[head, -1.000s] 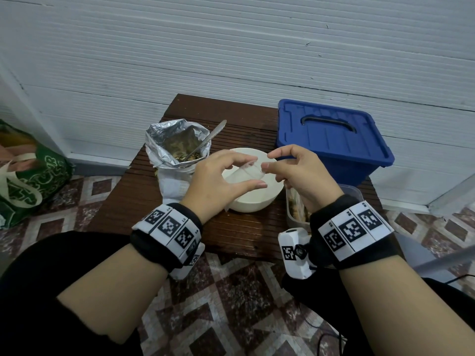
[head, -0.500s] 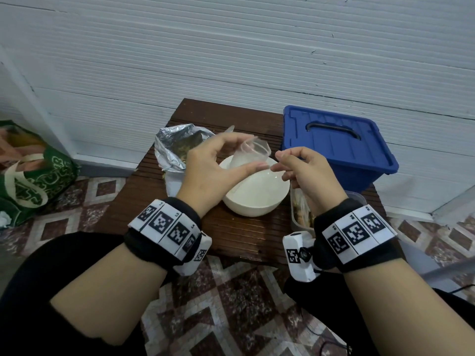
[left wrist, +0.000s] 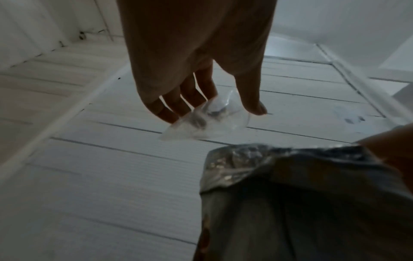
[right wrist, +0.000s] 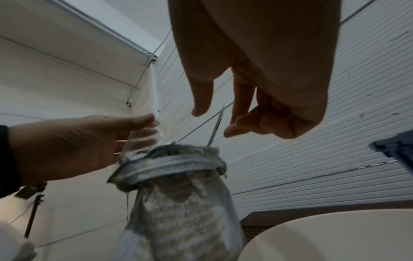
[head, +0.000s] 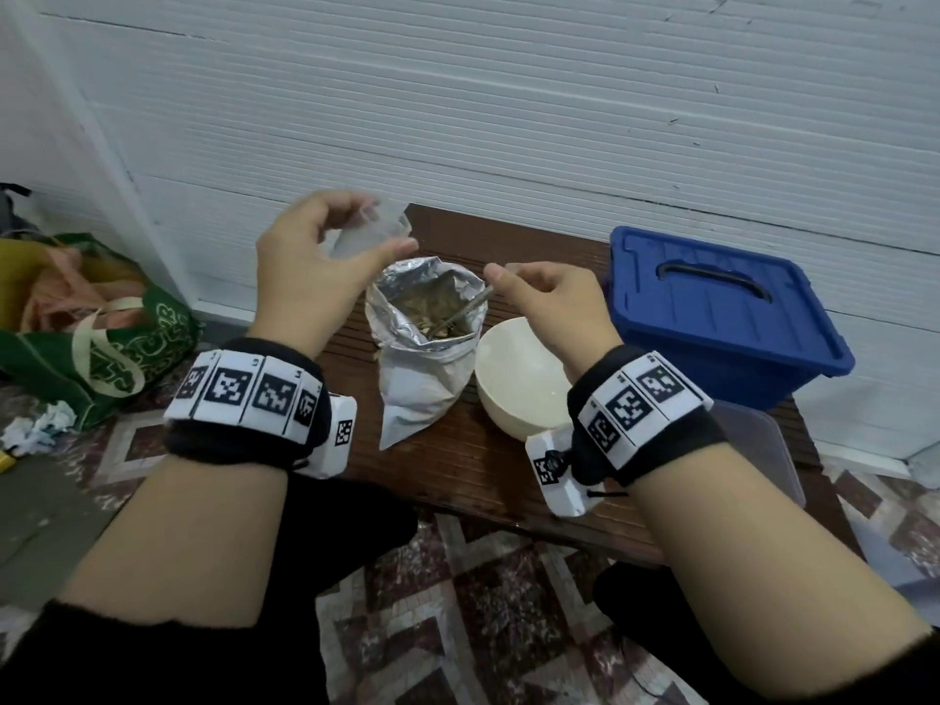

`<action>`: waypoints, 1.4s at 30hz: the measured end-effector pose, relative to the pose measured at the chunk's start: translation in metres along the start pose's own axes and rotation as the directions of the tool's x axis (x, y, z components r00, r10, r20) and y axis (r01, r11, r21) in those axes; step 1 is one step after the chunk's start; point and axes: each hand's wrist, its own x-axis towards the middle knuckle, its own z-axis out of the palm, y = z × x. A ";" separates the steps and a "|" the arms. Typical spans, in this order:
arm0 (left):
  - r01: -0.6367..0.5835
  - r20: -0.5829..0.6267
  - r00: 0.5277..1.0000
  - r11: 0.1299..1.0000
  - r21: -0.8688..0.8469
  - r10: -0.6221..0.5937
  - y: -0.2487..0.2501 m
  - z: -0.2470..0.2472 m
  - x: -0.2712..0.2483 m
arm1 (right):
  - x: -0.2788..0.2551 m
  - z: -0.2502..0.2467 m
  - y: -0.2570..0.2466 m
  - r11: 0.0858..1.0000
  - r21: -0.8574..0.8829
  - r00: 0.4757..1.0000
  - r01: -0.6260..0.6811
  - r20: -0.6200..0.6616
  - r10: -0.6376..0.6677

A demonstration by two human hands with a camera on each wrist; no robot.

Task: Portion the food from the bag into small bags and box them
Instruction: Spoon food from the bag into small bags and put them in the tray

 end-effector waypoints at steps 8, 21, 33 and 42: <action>0.135 0.257 0.954 0.987 0.085 -0.153 -0.023 0.005 0.000 | -0.006 0.016 -0.006 0.967 -0.152 0.968 0.204 -0.117 -0.223; 0.003 0.379 0.925 0.999 0.050 -0.021 -0.018 -0.001 -0.003 | -0.017 0.024 0.016 0.771 -0.367 0.808 0.521 -0.079 -0.584; 0.044 0.372 0.926 0.997 0.060 -0.063 -0.017 -0.004 -0.005 | -0.004 0.022 0.007 0.997 0.054 0.941 0.060 -0.337 -0.039; 0.091 0.371 0.922 0.994 0.061 -0.107 -0.019 -0.007 0.000 | 0.015 -0.006 0.000 0.989 0.151 0.899 0.013 -0.435 0.054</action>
